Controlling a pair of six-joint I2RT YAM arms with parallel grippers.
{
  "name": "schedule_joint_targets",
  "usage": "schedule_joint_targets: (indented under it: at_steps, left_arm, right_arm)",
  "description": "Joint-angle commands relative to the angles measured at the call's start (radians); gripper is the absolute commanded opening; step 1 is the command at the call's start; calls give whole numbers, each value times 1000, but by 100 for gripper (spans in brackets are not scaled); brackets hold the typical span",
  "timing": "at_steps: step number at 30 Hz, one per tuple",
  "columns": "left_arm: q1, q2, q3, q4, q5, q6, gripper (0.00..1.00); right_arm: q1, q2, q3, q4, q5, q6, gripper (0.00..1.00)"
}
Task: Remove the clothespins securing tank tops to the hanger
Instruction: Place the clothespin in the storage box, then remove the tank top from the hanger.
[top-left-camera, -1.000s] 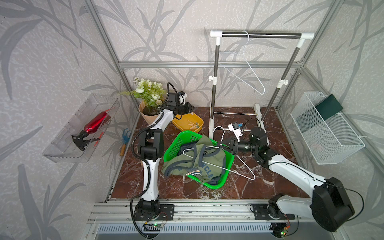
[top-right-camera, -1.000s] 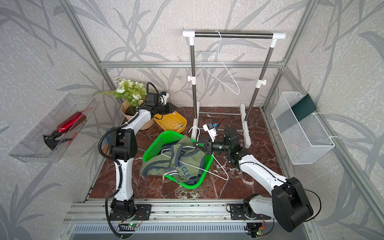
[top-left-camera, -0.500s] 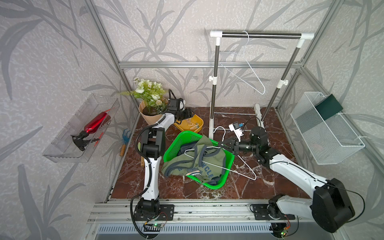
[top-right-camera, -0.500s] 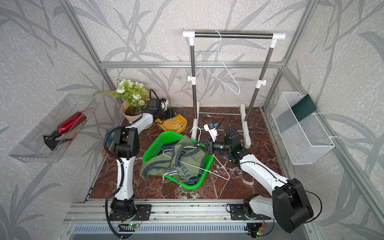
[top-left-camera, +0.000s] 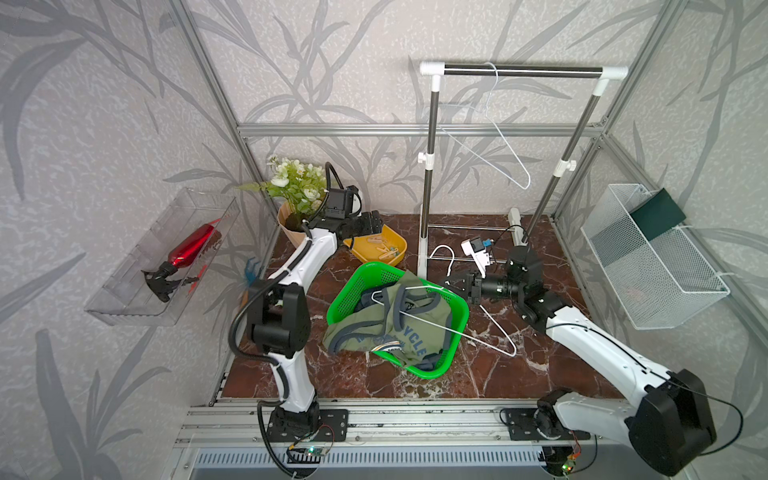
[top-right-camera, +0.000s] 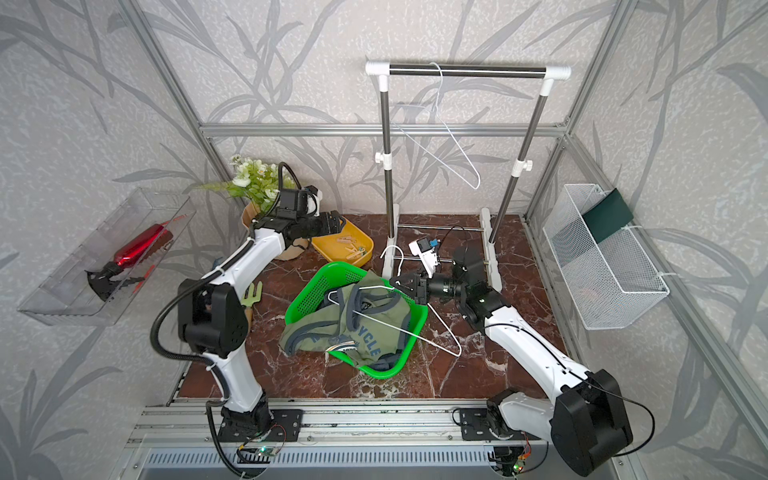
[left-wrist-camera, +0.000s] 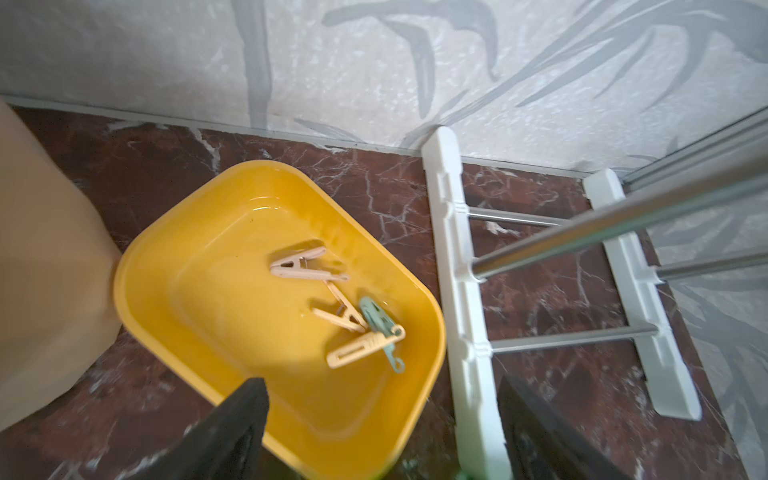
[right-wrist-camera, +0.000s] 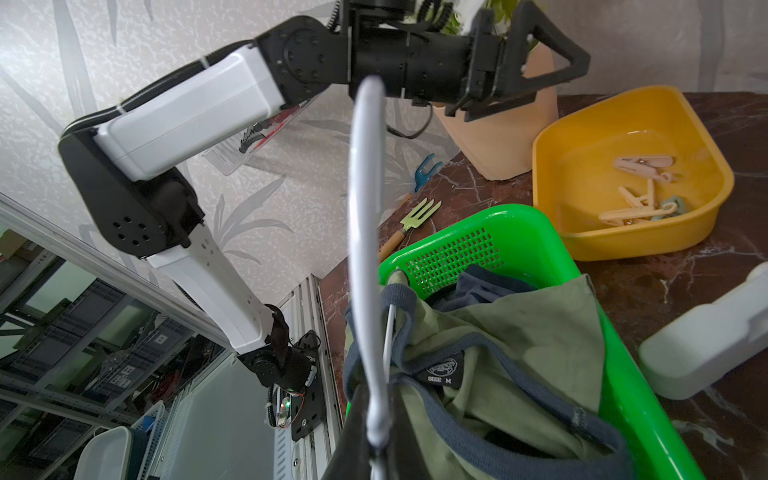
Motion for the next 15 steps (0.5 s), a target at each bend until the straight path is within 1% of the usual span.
schedule_joint_targets:
  at_steps: [1,2,3,5,6,9,11,14,15]
  left_arm:
    - [-111,-135,70,-288,-101,37,87]
    - [-143,-160,111,-384,-134,35,87]
    - [-170,-183,134,-453,-138,30,87]
    - [-206,-240,134,-547,-137,11,87]
    - [-224,-281,105,-573,-145,-11,87]
    - [-276,-428,-93,-496,-140,-99,87]
    - [-297,-497,-222,-439,-106,-155,88]
    - [-314,-545,-359,-406,-55,-196,89]
    - [-328,-559,-390,-403,-58,-198,89]
  right_arm:
    - [-3,-4,30,-31,35,-29,0]
    - [-3,3,26,-29,34,-32,0]
    - [-3,9,20,-27,34,-35,0]
    - [-4,8,2,-18,47,-33,0]
    - [-3,5,-7,-12,53,-32,0]
    - [-3,-12,-18,-18,66,-36,0]
    - [-3,-28,-13,-46,80,-50,0]
    - [-3,-56,-7,-87,98,-64,0]
    - [-3,-65,-7,-97,102,-69,0]
